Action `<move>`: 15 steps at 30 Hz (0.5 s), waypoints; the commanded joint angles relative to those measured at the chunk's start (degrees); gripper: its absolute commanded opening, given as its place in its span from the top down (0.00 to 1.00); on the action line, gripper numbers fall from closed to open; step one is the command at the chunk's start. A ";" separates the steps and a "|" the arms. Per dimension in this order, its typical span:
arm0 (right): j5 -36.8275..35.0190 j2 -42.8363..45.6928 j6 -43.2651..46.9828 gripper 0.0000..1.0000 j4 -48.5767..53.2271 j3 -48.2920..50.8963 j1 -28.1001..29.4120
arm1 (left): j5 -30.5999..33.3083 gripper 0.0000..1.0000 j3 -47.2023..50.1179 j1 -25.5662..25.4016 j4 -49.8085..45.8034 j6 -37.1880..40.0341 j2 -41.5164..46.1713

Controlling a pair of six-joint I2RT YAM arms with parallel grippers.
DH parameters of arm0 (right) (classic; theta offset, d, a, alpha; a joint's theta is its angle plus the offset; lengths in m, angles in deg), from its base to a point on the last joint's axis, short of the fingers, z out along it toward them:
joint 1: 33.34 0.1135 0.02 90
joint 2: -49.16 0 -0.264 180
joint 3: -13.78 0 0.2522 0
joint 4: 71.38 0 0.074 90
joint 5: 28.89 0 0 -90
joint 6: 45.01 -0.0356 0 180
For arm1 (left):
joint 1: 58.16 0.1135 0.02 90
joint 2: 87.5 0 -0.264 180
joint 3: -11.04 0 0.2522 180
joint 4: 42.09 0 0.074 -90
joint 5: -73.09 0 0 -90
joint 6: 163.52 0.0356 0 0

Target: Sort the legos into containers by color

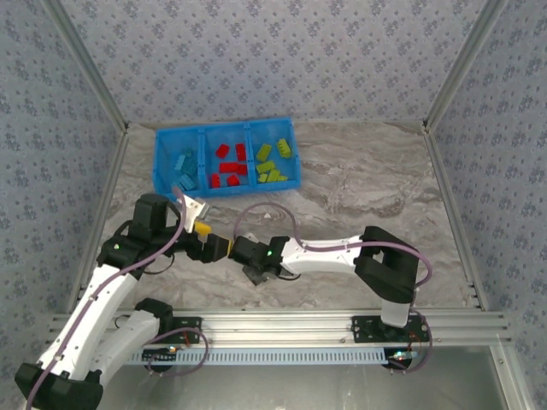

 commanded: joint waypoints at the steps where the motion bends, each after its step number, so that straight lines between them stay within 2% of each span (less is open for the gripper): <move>1: -0.52 -1.74 -1.64 0.54 1.13 -0.75 0.65 | 0.56 0.01 -0.16 -0.14 -0.04 1.03 0.66; 8: -0.82 -0.34 -2.24 0.69 1.68 -0.68 0.91 | 0.73 0.01 0.03 -0.14 0.02 0.95 0.98; 15: -0.69 2.39 -1.94 0.69 1.14 -0.55 0.23 | 0.99 0.01 0.05 -0.14 0.04 0.89 0.99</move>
